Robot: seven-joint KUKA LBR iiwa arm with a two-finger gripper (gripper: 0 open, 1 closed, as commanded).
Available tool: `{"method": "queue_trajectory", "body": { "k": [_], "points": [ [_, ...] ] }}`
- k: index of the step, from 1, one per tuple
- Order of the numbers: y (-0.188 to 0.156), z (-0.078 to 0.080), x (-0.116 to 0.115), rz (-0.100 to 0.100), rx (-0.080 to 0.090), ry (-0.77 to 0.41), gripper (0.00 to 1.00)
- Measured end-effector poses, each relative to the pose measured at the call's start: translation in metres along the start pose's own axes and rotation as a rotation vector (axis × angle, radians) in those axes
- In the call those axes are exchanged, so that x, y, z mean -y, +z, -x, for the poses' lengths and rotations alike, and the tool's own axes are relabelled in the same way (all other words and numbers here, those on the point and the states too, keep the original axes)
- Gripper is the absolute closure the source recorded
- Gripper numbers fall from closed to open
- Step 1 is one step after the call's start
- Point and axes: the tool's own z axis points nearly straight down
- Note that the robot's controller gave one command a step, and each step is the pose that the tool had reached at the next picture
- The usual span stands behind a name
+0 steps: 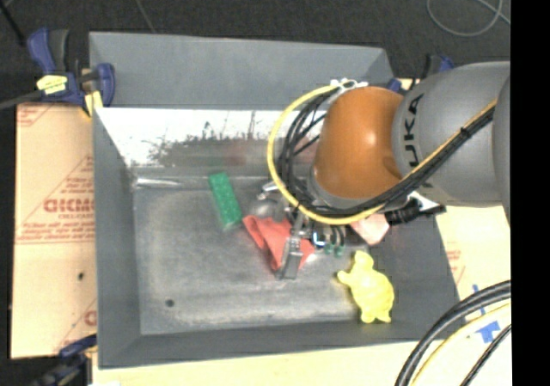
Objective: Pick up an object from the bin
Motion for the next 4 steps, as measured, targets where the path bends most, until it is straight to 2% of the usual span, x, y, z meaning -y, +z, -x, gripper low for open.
{"method": "queue_trajectory", "body": {
  "k": [1, 2, 3, 4],
  "points": [
    [0.018, 0.004, 0.013, -0.002, -0.002, 0.112, 0.0],
    [0.045, 0.017, 0.025, -0.001, 0.002, 0.014, 0.0],
    [0.056, 0.013, 0.031, -0.002, -0.002, -0.123, 0.0],
    [0.063, 0.012, 0.036, -0.001, 0.001, 0.125, 1.0]
  ]
}}
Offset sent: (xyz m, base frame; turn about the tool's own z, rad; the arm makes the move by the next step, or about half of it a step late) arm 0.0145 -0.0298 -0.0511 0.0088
